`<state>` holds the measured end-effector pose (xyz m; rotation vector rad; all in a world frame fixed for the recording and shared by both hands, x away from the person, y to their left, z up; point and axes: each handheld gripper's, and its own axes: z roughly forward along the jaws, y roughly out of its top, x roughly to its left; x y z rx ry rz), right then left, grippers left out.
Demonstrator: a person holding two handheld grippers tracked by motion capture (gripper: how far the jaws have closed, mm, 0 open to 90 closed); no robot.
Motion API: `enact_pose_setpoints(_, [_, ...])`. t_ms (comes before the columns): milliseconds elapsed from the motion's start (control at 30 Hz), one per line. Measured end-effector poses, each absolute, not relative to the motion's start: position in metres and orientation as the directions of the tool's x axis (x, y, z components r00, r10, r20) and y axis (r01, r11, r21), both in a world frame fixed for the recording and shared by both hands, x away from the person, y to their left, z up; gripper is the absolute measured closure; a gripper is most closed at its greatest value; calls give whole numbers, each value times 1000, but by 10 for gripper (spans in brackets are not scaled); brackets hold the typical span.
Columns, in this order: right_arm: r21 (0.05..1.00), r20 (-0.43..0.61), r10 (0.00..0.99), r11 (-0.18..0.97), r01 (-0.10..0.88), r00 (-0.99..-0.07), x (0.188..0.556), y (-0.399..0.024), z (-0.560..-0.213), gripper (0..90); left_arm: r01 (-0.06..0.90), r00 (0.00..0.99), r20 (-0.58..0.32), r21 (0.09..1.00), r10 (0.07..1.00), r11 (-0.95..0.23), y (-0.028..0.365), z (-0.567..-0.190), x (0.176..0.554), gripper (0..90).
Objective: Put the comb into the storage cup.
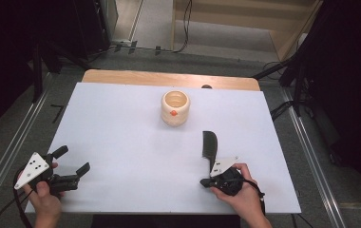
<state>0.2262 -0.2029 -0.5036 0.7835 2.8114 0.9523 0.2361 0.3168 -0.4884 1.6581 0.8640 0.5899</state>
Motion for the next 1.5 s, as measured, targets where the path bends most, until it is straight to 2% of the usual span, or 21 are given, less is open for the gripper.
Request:
enact_pose_setpoints(400, [568,115,522,664,487,-845,227,-218,-503,881,234,612,-54,965,789,-115,317,-488,236,0])
enact_pose_setpoints(1500, [527,70,598,657,538,-799,238,-246,-500,881,234,614,-53,965,787,-118,316,-488,236,0])
